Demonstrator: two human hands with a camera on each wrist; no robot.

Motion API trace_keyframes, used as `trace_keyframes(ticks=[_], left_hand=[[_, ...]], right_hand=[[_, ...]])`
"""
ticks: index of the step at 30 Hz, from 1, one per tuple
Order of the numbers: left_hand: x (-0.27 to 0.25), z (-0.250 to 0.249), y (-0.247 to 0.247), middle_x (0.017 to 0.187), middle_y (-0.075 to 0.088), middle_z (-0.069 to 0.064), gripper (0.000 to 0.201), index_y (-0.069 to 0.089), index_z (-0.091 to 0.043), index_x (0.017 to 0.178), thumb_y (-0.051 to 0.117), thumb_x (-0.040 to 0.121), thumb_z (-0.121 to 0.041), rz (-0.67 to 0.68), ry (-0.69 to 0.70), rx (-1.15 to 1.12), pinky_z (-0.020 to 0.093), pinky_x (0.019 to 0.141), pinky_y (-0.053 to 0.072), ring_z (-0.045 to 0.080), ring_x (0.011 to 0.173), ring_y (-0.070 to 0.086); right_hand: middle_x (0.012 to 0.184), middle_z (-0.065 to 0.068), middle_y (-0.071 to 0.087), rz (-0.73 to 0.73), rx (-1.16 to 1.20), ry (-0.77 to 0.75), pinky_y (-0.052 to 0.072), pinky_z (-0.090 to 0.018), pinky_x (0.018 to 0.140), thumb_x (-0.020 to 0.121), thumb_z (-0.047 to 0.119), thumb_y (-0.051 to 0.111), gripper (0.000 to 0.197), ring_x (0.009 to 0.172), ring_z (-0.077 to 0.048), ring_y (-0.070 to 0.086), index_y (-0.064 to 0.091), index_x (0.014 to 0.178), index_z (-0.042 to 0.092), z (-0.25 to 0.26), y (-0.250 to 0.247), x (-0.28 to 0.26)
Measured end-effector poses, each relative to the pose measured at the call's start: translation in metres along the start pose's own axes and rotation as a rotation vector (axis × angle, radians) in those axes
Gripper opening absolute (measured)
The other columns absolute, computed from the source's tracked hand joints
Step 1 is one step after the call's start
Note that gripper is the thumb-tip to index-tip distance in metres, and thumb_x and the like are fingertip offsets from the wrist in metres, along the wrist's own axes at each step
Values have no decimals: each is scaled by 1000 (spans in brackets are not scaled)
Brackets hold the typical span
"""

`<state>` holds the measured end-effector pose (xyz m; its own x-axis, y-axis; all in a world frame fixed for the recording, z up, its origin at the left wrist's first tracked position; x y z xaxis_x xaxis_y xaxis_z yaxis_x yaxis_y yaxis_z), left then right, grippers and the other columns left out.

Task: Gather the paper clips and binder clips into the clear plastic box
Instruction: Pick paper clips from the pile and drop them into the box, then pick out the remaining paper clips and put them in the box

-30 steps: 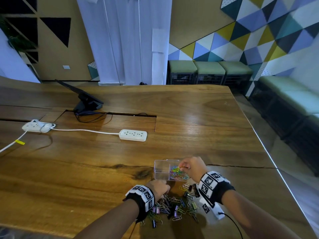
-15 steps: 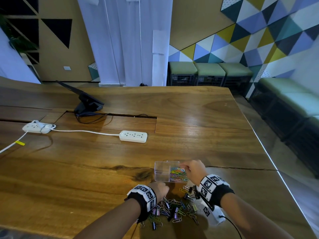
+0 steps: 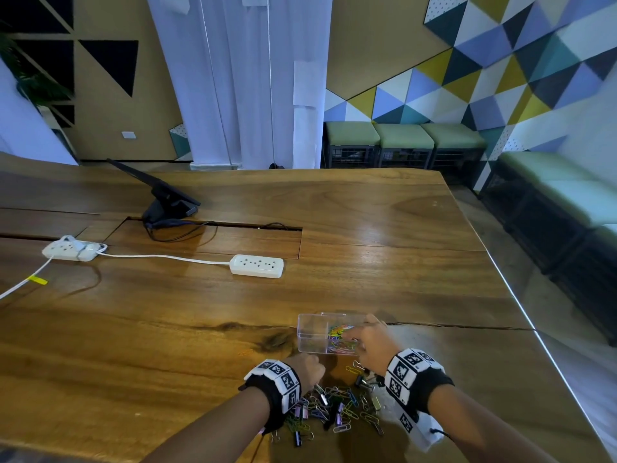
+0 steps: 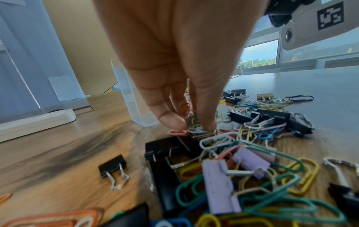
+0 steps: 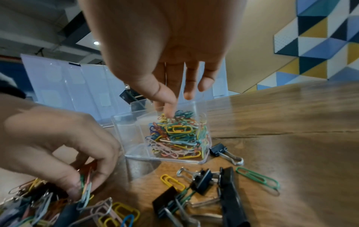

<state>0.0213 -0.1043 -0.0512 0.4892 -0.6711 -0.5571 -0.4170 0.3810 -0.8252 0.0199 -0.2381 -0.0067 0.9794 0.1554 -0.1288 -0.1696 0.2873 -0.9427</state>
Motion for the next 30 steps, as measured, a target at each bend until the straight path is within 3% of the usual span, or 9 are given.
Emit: trace_keyframes(ticks=[3,5,8,11,14,17,21,25,30], left_hand=[[0,1,0,124,52,24,26,51,4,116,49,94,-9,57,-40,-15,43,95,40,37,116,49],[-1,2,-3,123,55,22,26,52,1,116,51,94,-12,67,-61,-41,42,93,42,35,115,51],[-5,5,-17,118,61,20,25,56,1,114,51,94,-13,-3,-74,-126,40,91,45,34,111,56],[-8,5,-37,116,63,19,26,57,0,115,51,95,-16,-138,-64,-257,39,94,46,32,110,58],[-10,4,-59,114,63,14,24,58,-5,112,54,93,-18,-293,-55,-405,35,96,46,27,108,59],[-7,3,-77,112,65,9,20,60,-11,107,58,90,-20,-393,-72,-481,33,95,46,22,106,60],[3,4,-96,111,67,5,16,64,-14,104,61,88,-17,-470,-103,-497,39,95,48,21,106,61],[12,1,-107,115,66,10,22,66,-8,109,61,88,-9,-488,-127,-488,33,94,47,24,109,61],[18,1,-96,118,65,10,28,65,-8,114,57,89,-2,-445,-145,-485,33,95,48,25,111,60]], right_hand=[[109,8,60,-141,120,4,44,-28,98,83,15,58,30,102,-4,45,61,111,26,-7,-4,0],[108,9,55,-206,151,1,45,-24,93,80,12,60,27,102,-5,45,59,104,23,-10,-8,-1],[113,9,44,-211,194,45,46,-18,84,76,13,64,36,100,-6,49,52,109,24,-18,-8,-2],[118,7,34,-144,250,112,55,-21,70,72,15,70,58,82,-13,56,44,122,26,-25,-2,-4],[124,6,31,-113,244,150,56,-23,72,72,17,74,71,82,-12,56,38,132,28,-30,5,-4],[126,4,34,-141,219,155,54,-20,75,75,16,72,67,83,-10,55,39,132,27,-30,3,-2],[126,4,36,-140,224,168,51,-22,86,76,18,71,65,99,-8,52,41,132,25,-30,-1,-3],[126,4,39,-140,220,157,50,-21,88,77,17,70,63,99,-8,51,42,133,24,-29,-3,-2],[126,4,41,-135,220,155,48,-21,91,78,17,70,62,103,-8,51,42,133,24,-29,-3,-1]])
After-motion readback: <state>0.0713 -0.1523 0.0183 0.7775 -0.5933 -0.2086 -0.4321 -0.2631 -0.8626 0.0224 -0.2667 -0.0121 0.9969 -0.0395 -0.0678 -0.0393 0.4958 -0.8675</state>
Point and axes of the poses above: each hand's wrist, its own x-axis towards the middle knuckle, its own y-axis out of the palm, z = x × y, the point moved 6 cm from there along x, towards the middle knuckle
